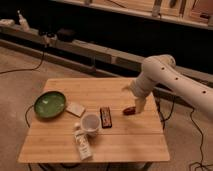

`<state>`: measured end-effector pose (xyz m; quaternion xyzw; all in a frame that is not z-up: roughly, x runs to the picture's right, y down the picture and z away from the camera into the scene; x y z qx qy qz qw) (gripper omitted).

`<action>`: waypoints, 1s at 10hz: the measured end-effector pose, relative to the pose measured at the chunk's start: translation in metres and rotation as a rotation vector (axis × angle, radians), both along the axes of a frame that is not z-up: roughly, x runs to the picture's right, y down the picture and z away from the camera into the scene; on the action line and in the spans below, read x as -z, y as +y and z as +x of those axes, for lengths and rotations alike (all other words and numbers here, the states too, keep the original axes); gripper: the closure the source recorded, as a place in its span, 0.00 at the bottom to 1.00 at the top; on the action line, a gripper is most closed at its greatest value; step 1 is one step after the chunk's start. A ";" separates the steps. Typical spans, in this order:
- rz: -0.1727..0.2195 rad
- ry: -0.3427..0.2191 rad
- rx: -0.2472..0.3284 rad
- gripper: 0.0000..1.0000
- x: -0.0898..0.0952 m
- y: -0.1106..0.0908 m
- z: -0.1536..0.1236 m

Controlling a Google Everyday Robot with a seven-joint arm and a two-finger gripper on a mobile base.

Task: Place the white sponge in the ceramic cup

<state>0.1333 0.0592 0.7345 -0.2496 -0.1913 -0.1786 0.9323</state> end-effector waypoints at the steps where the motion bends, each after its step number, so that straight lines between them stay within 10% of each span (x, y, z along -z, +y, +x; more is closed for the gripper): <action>1: 0.027 -0.029 0.040 0.22 -0.003 -0.006 -0.014; 5: 0.186 -0.203 0.177 0.22 -0.004 -0.021 -0.059; 10: 0.208 -0.231 0.195 0.22 -0.004 -0.020 -0.063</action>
